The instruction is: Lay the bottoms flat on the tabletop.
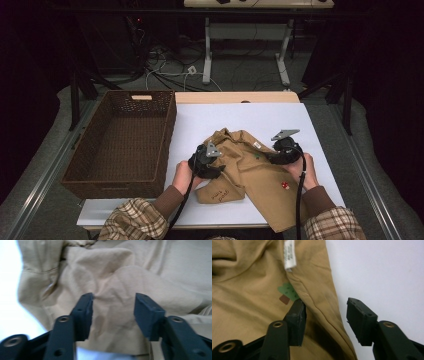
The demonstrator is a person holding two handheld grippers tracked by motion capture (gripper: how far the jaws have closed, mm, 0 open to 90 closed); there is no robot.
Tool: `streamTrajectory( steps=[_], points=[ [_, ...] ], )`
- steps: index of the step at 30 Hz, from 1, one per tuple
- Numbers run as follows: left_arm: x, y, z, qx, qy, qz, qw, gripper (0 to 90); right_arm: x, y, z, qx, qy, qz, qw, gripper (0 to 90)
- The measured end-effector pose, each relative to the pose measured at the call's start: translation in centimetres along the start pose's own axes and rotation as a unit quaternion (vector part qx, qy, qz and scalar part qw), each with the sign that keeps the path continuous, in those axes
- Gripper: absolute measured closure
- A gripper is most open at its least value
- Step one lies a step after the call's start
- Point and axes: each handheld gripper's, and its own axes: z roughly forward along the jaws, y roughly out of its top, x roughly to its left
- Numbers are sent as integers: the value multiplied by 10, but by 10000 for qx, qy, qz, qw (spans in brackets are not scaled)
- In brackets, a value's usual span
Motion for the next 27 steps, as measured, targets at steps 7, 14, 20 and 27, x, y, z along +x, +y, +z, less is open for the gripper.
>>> streamTrajectory(
  steps=[7, 14, 20, 27],
  points=[
    [-3, -1, 14, 148, -200, 59, 9997, 447, 1, 3, 1, -154, -252, 18, 9996, 831],
    [-6, -5, 22, 92, -393, 167, 9990, 649, -14, 0, 3, -217, -316, 544, 9978, 855],
    [-6, -6, 23, 72, -494, 240, 9985, 801, -16, -1, 2, -165, -291, 668, 9972, 859],
    [-5, -6, 20, 56, -539, 250, 9982, 879, -20, -6, -4, -94, -227, 805, 9965, 860]
  ],
)
